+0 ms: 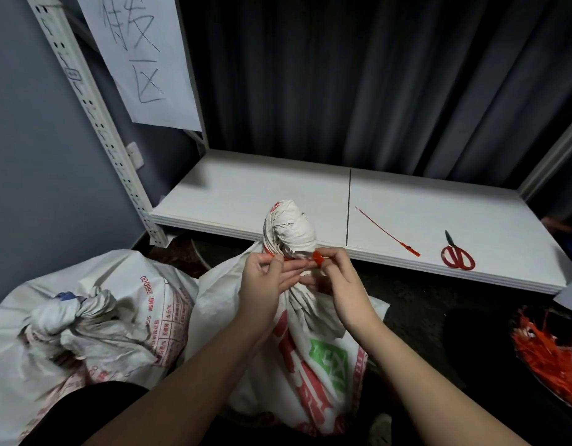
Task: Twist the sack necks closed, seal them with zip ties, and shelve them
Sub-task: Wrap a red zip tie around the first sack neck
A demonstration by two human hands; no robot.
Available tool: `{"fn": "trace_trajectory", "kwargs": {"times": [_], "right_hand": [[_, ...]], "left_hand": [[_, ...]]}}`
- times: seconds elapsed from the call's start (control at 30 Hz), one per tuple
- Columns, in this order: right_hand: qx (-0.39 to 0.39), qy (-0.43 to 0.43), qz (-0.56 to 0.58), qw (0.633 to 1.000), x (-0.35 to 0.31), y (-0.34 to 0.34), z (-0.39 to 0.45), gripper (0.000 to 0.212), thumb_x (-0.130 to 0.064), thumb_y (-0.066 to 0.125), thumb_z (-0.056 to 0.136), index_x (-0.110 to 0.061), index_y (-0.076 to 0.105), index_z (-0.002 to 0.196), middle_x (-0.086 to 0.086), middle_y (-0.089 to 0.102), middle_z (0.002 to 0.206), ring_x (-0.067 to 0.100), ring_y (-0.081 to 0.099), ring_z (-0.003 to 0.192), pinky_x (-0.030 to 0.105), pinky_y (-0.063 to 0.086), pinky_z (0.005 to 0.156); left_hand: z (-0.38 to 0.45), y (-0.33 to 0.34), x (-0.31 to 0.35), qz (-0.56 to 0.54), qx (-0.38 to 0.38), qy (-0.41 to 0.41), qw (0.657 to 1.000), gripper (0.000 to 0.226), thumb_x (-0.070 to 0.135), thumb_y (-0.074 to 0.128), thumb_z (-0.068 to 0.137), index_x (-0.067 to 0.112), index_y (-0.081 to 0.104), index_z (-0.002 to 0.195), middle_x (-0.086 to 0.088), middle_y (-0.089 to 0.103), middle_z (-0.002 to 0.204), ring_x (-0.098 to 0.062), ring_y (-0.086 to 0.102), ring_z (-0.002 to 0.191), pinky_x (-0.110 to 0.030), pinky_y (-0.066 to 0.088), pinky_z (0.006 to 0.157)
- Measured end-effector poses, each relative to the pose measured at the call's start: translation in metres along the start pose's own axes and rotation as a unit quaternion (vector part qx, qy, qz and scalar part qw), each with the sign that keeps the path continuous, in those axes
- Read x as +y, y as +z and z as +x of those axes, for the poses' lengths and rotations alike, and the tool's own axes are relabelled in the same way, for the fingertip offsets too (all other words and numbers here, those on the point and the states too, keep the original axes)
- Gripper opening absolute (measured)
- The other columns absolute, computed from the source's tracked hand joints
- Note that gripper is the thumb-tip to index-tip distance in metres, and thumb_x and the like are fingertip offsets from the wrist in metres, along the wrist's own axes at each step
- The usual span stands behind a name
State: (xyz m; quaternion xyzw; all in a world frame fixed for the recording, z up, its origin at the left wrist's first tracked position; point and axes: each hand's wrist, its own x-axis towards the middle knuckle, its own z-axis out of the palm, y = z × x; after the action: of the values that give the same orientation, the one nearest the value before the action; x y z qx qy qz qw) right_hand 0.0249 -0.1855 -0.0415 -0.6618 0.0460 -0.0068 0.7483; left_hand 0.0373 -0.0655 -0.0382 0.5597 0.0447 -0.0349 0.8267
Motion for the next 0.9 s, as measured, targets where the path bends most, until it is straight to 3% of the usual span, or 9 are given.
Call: {"fn": "trace_trajectory", "kwargs": {"times": [0.07,0.17,0.37,0.53,0.77,0.9], "right_hand": [[0.008,0.038,0.048,0.998,-0.001,-0.002,0.003,0.028,-0.009,0.029,0.101,-0.015,0.056,0.098,0.001,0.068,0.084,0.014,0.068,0.066,0.022,0.05,0.064],[0.012,0.073,0.074,0.995,-0.005,-0.007,0.006,0.034,-0.015,0.028,0.101,-0.016,0.062,0.097,0.001,0.073,0.082,0.018,0.07,0.069,0.026,0.05,0.068],[-0.024,0.146,0.171,0.974,0.003,-0.009,0.006,0.018,-0.023,0.042,0.101,-0.021,0.059,0.094,-0.003,0.073,0.083,0.013,0.064,0.08,0.031,0.052,0.08],[-0.02,0.172,0.227,0.958,0.007,-0.009,0.013,0.011,-0.01,0.049,0.096,-0.013,0.059,0.095,0.003,0.07,0.081,0.011,0.059,0.071,0.034,0.051,0.088],[0.012,0.179,0.233,0.956,0.009,-0.006,0.014,0.008,-0.002,0.053,0.094,-0.003,0.061,0.097,0.012,0.066,0.078,0.013,0.068,0.063,0.023,0.058,0.068],[0.015,0.178,0.235,0.955,0.005,-0.003,0.01,0.008,-0.002,0.055,0.093,-0.004,0.062,0.091,0.009,0.068,0.073,0.012,0.068,0.059,0.02,0.058,0.06]], "left_hand": [[0.001,-0.002,0.0,0.002,0.012,-0.007,1.0,0.025,0.009,0.038,0.102,-0.013,0.04,0.114,-0.011,0.074,0.078,-0.015,0.074,0.071,-0.017,0.055,0.059],[0.002,-0.005,-0.002,0.013,0.021,-0.009,1.0,0.034,0.01,0.04,0.101,-0.02,0.039,0.116,-0.014,0.073,0.082,-0.015,0.073,0.072,-0.016,0.054,0.058],[0.002,-0.006,-0.005,0.021,0.025,-0.012,0.999,0.035,0.012,0.04,0.101,-0.02,0.041,0.117,-0.017,0.073,0.086,-0.016,0.073,0.074,-0.016,0.055,0.06],[0.001,-0.003,-0.007,0.034,0.034,0.003,0.999,0.034,0.011,0.039,0.102,-0.02,0.041,0.116,-0.023,0.072,0.091,-0.02,0.074,0.08,-0.017,0.055,0.063],[-0.002,-0.001,-0.004,0.038,0.031,0.002,0.999,0.006,0.007,0.043,0.099,0.002,0.043,0.097,-0.014,0.071,0.081,-0.013,0.072,0.067,-0.016,0.055,0.061],[-0.002,-0.002,-0.004,0.043,0.045,-0.007,0.998,0.012,0.007,0.05,0.097,0.007,0.047,0.085,-0.006,0.073,0.07,-0.014,0.072,0.064,-0.014,0.051,0.052]]}}
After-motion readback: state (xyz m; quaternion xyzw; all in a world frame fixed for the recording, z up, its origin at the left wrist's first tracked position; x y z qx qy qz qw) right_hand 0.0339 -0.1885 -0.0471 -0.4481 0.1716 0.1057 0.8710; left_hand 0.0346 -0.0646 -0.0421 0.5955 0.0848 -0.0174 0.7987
